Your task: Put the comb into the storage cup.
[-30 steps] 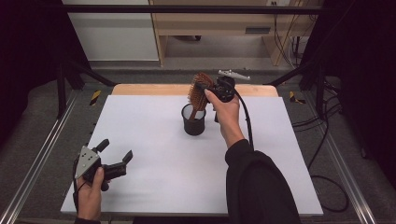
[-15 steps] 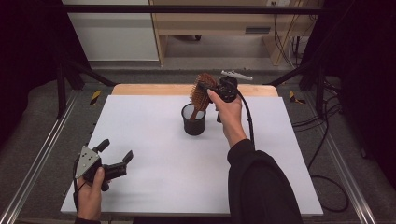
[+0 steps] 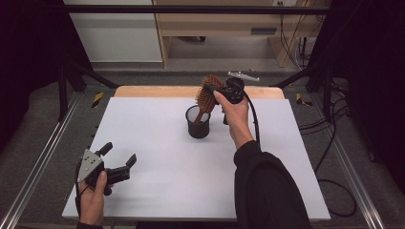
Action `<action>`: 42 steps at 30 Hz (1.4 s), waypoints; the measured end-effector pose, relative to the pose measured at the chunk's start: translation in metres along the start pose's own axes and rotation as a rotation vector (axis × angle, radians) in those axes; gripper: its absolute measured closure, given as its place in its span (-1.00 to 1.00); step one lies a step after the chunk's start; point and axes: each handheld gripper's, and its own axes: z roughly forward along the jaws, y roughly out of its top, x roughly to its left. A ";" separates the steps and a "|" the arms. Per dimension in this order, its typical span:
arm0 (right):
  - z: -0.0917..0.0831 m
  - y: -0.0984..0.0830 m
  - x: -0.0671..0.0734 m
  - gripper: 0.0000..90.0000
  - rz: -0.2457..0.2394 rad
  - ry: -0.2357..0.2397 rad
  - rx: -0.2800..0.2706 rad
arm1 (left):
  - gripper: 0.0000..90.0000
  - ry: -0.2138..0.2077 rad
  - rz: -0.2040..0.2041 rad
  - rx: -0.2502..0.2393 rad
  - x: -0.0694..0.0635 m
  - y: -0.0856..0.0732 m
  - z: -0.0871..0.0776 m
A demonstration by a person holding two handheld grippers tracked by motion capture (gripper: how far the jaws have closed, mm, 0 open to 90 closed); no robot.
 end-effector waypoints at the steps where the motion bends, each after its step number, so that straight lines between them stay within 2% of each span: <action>1: 0.000 0.000 -0.001 0.01 0.002 -0.002 0.001 | -0.95 0.000 0.000 0.000 0.000 0.000 0.000; 12: 0.002 -0.001 -0.005 -0.03 0.003 -0.018 0.003 | -0.95 -0.001 0.001 0.002 0.000 0.000 0.000; 42: 0.001 -0.002 -0.008 -0.26 0.001 -0.023 0.037 | -0.95 -0.003 0.013 0.008 -0.001 0.000 0.001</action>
